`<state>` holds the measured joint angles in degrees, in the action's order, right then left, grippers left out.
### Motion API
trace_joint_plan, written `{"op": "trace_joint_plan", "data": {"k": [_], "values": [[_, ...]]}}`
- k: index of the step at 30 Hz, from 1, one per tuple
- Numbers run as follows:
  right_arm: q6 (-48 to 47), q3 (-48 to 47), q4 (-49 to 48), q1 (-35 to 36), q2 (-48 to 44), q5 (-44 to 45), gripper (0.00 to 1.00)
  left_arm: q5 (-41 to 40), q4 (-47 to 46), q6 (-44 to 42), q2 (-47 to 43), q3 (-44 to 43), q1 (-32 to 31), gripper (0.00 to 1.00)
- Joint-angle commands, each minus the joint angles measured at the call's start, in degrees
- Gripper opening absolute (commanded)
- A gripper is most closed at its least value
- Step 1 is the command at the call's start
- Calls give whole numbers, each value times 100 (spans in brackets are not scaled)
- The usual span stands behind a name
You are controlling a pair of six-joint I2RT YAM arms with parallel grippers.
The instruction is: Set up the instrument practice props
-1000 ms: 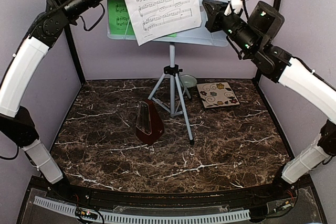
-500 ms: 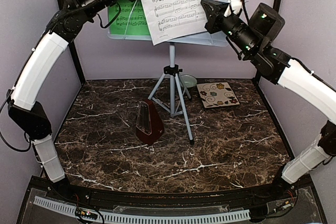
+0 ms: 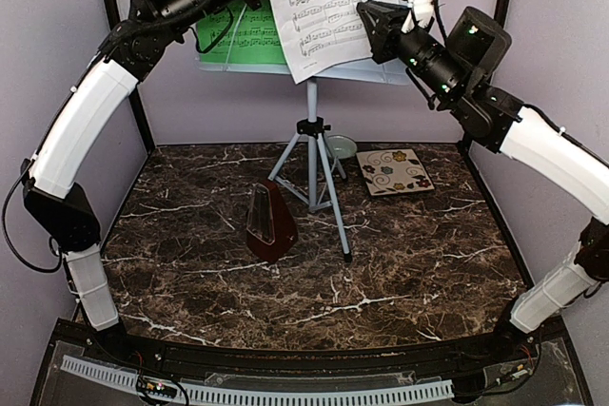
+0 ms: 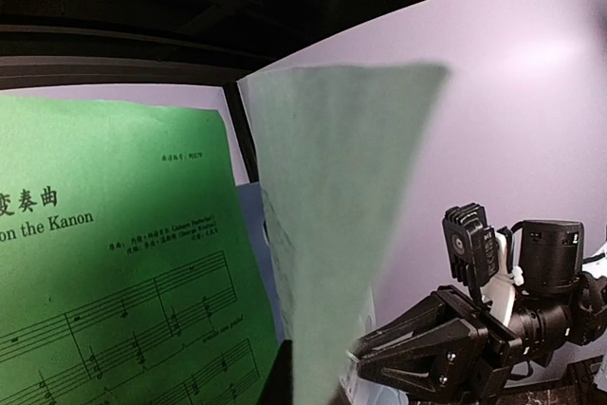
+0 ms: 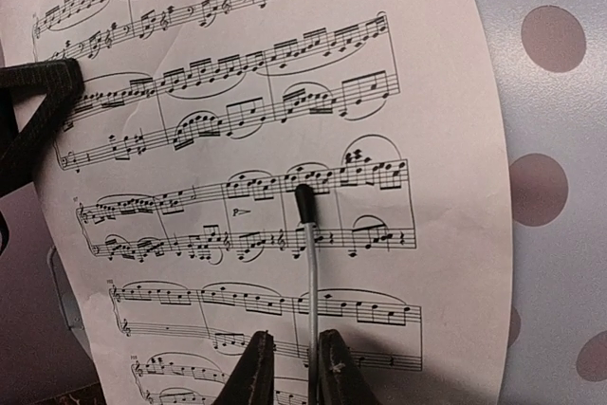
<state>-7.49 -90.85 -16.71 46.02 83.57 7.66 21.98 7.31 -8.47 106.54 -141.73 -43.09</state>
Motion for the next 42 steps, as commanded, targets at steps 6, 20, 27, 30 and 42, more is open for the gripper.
{"op": "trace_joint_plan", "data": {"k": [6, 20, 27, 30, 42], "values": [[36, -75, -205, -8, -76, 3, 26, -324, -239, -33, -327, 172, -59, 35], [-35, 381, -69, -35, -847, 543, 37, -879, -832, 267, -1333, 1958, -71, 53], [12, 224, 243, -439, -921, 410, 38, -813, -1164, 431, -1512, 2610, -65, 47], [79, -27, 465, -574, -794, 74, 38, -847, -1301, 460, -1550, 2793, -68, 44], [57, -754, 785, -708, -226, -518, 40, -958, -1287, 392, -1418, 2675, -67, 31]]}}
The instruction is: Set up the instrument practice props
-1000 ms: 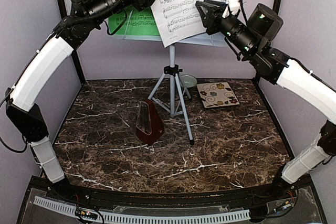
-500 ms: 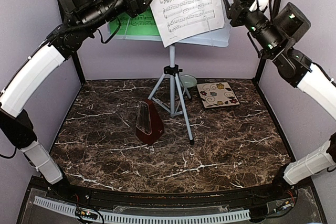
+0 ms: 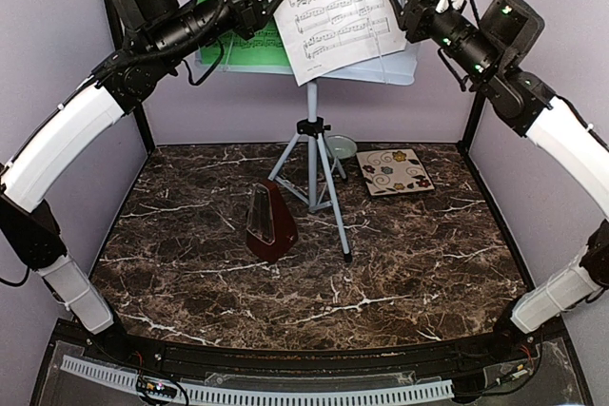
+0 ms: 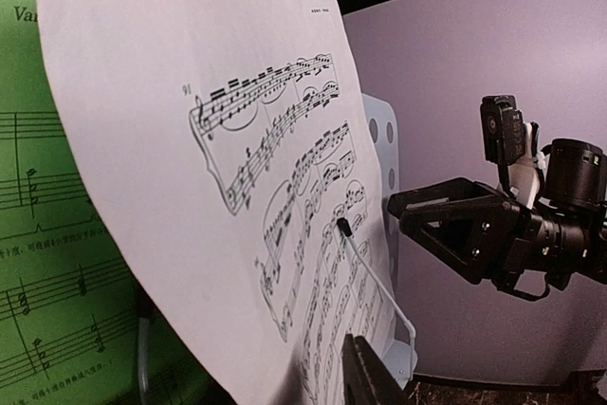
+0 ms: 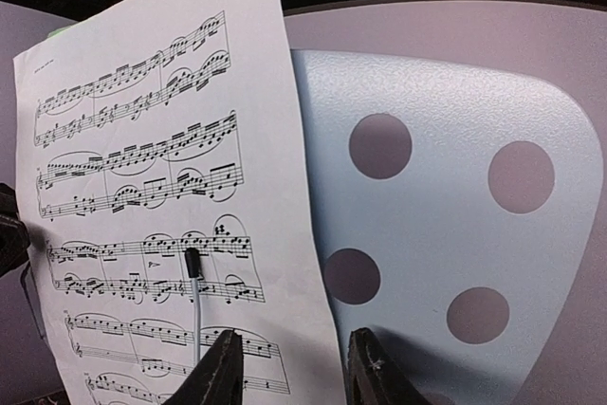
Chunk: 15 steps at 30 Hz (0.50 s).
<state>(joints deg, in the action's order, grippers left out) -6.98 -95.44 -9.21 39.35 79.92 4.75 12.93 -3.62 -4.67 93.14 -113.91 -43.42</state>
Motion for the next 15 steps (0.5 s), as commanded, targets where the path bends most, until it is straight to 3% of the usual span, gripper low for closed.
{"op": "trace_joint_plan", "data": {"k": [1, 15], "values": [[4, -362, 54, -42, 185, -228, 40, -48, -192, 3, -70, -107, -35, 30], [-210, -757, 47, -51, 405, -192, 43, -14, -174, -86, -20, -161, -35, 22]]}}
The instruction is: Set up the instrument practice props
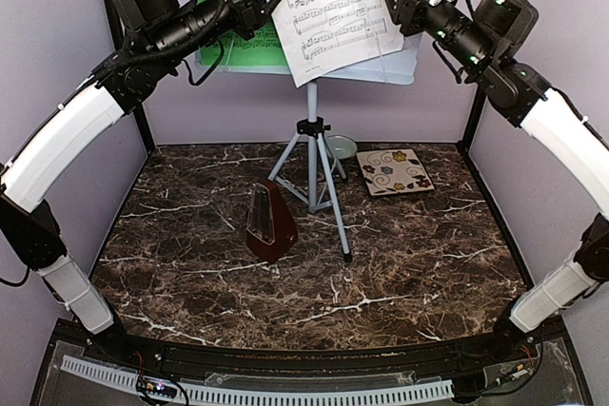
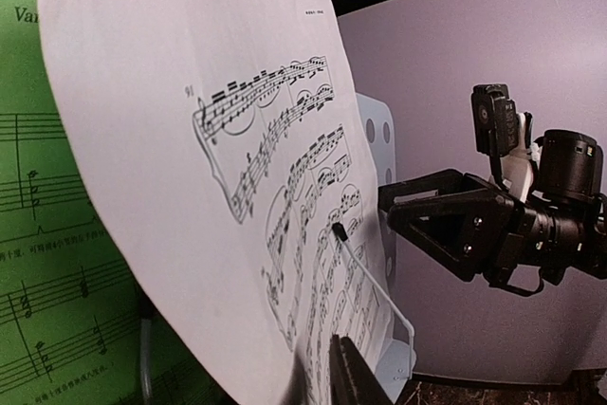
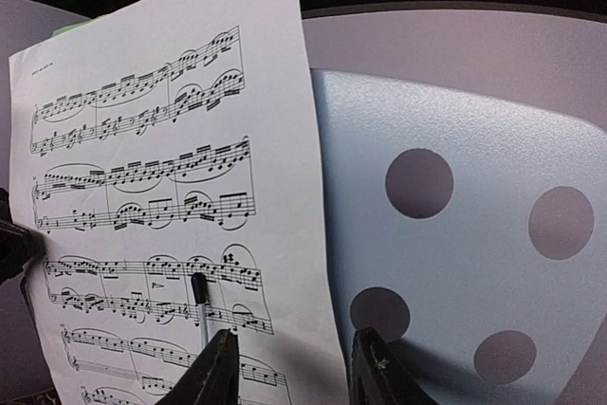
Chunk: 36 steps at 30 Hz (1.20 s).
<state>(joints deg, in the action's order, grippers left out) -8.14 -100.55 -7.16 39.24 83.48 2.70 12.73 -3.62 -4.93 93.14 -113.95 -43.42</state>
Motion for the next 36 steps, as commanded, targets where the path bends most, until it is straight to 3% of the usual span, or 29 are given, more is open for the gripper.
{"op": "trace_joint_plan", "data": {"k": [1, 5, 11, 23, 25, 36], "values": [[-100, -280, -155, -40, 60, 17, 43, 16, -168, -68, -2, -179, -34, 20], [-143, -344, -146, -40, 117, 5, 43, 71, -86, -102, 115, -364, -30, 13], [-161, -568, -2, -40, 304, -200, 42, 111, -16, -138, 251, -539, -36, 12], [-196, -70, -420, -40, 16, -55, 8, 109, 3, -141, 312, -598, -28, 10], [-197, -41, -429, -40, -11, -69, 0, 85, 10, -140, 315, -590, -34, 13], [-184, 293, -695, -40, -212, 271, 0, -88, -86, -52, 137, -265, -32, 35]]}}
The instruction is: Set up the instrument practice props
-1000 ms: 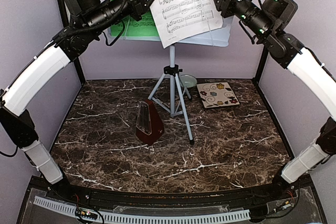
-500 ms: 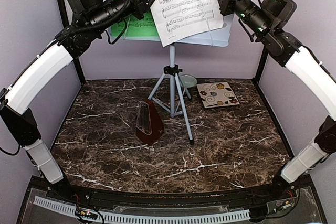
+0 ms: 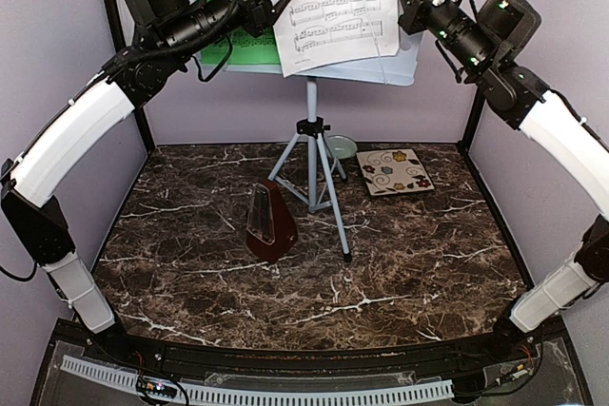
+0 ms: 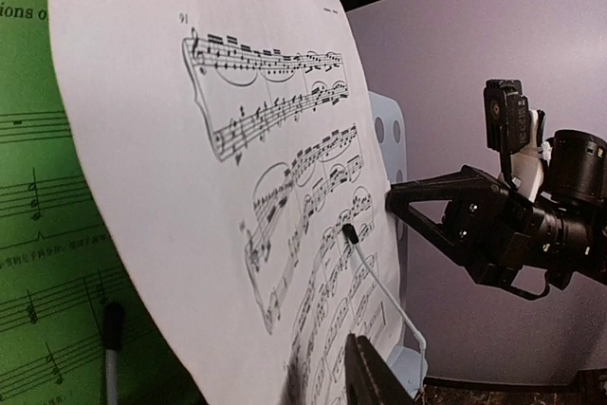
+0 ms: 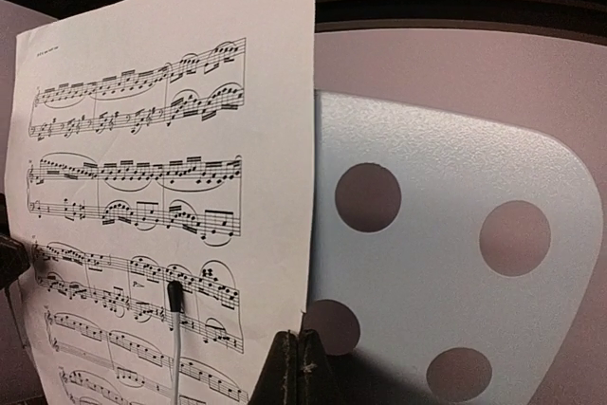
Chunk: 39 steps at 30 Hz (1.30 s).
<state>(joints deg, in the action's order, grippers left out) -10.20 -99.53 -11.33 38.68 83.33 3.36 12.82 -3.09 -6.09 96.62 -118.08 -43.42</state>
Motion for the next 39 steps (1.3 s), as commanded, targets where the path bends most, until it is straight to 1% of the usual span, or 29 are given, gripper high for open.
{"op": "trace_joint_plan", "data": {"k": [1, 5, 9, 14, 18, 21, 23, 31, 34, 38, 39], "values": [[20, 229, -303, 15, -218, 250, 0, -112, -159, 83, -244, 215, -33, 37], [5, 347, -426, 17, -302, 334, 0, -149, -269, 171, -410, 549, -36, 39], [-7, 386, -461, 9, -326, 383, 0, -172, -375, 245, -526, 828, -29, 35], [-13, 399, -478, 8, -335, 403, 0, -249, -447, 259, -643, 1007, -31, 33], [-9, 409, -488, 8, -357, 424, 0, -322, -496, 256, -712, 1092, -34, 25], [4, 446, -492, 8, -385, 451, 0, -302, -493, 249, -695, 1086, -35, 16], [21, 480, -512, 8, -417, 463, 0, -292, -480, 242, -652, 1042, -35, 12], [76, 666, -506, 8, -519, 431, 0, -188, -319, 190, -405, 657, -30, 6], [62, 491, -304, 8, -442, 334, 0, -182, -289, 149, -365, 589, -35, 5], [68, 338, -255, 0, -343, 299, 19, -218, -288, 79, -401, 584, -30, 5], [86, 300, -255, 0, -317, 281, 21, -223, -288, 62, -400, 579, -34, 5]]}}
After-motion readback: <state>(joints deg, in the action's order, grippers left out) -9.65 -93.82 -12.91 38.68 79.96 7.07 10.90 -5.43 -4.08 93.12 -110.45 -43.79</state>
